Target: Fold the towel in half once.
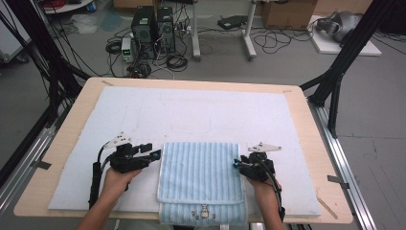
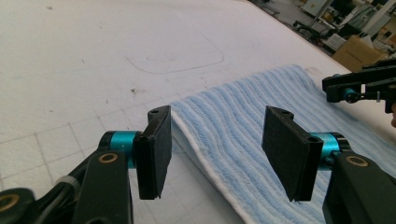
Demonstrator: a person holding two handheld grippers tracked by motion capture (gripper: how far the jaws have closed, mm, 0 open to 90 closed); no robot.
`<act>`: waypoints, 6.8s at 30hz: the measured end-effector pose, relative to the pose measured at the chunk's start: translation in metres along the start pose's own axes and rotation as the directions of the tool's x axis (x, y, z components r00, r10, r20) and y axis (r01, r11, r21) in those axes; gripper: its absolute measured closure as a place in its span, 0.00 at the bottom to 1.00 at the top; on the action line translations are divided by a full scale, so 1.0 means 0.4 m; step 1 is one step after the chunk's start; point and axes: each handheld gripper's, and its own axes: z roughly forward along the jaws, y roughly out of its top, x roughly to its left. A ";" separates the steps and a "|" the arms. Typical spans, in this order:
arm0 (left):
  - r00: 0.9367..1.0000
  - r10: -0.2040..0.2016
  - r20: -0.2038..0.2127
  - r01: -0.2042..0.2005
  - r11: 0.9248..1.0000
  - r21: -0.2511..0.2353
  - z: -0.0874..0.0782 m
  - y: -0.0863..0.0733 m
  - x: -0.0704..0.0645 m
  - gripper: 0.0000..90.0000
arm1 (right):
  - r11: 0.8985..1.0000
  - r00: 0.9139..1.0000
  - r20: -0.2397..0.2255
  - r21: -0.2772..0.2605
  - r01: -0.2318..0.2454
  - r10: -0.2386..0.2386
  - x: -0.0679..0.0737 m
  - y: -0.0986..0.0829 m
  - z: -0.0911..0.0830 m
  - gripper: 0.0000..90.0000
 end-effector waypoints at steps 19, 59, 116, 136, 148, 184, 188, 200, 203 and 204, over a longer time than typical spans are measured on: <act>0.999 -0.024 -0.028 0.024 1.000 -0.006 0.041 0.011 -0.001 0.45 | 0.995 0.983 0.155 0.012 0.095 -0.095 0.003 0.007 0.007 0.97; 0.981 0.004 -0.192 0.013 0.996 0.086 0.200 0.103 0.109 0.96 | 0.998 0.997 0.080 -0.069 0.010 -0.005 -0.007 0.143 0.161 0.94; 0.995 0.094 -0.044 -0.094 0.995 -0.016 0.017 -0.013 -0.033 0.21 | 0.989 0.997 0.011 -0.124 0.084 -0.083 0.043 0.052 -0.013 0.31; 0.996 0.083 -0.037 -0.084 0.996 -0.020 -0.005 -0.036 -0.045 0.28 | 0.993 0.993 -0.005 -0.010 0.119 -0.119 0.064 -0.005 -0.006 0.75; 0.996 0.081 -0.042 -0.082 0.996 -0.018 -0.011 -0.041 -0.043 0.30 | 0.989 0.990 0.011 -0.037 0.142 -0.142 0.068 -0.003 -0.018 0.98; 0.974 0.215 -0.065 -0.199 0.960 0.196 0.035 -0.066 -0.080 0.72 | 0.988 0.991 -0.009 -0.071 0.135 -0.136 0.070 0.002 -0.023 0.96; 0.970 0.233 -0.064 -0.215 0.953 0.212 0.038 -0.067 -0.086 0.88 | 0.988 0.990 -0.011 -0.069 0.137 -0.138 0.075 0.004 -0.020 0.96; 0.994 0.087 0.062 -0.092 0.992 0.085 0.006 -0.048 -0.081 0.95 | 0.987 0.991 -0.009 -0.093 0.129 -0.131 0.073 0.008 -0.037 0.96; 0.993 0.062 0.096 -0.069 0.995 0.078 -0.005 -0.045 -0.085 0.95 | 0.985 0.991 -0.007 -0.106 0.133 -0.135 0.074 0.005 -0.049 0.96; 0.993 0.058 0.101 -0.066 0.995 0.076 -0.007 -0.044 -0.086 0.95 | 0.984 0.990 -0.007 -0.109 0.138 -0.139 0.076 0.003 -0.056 0.96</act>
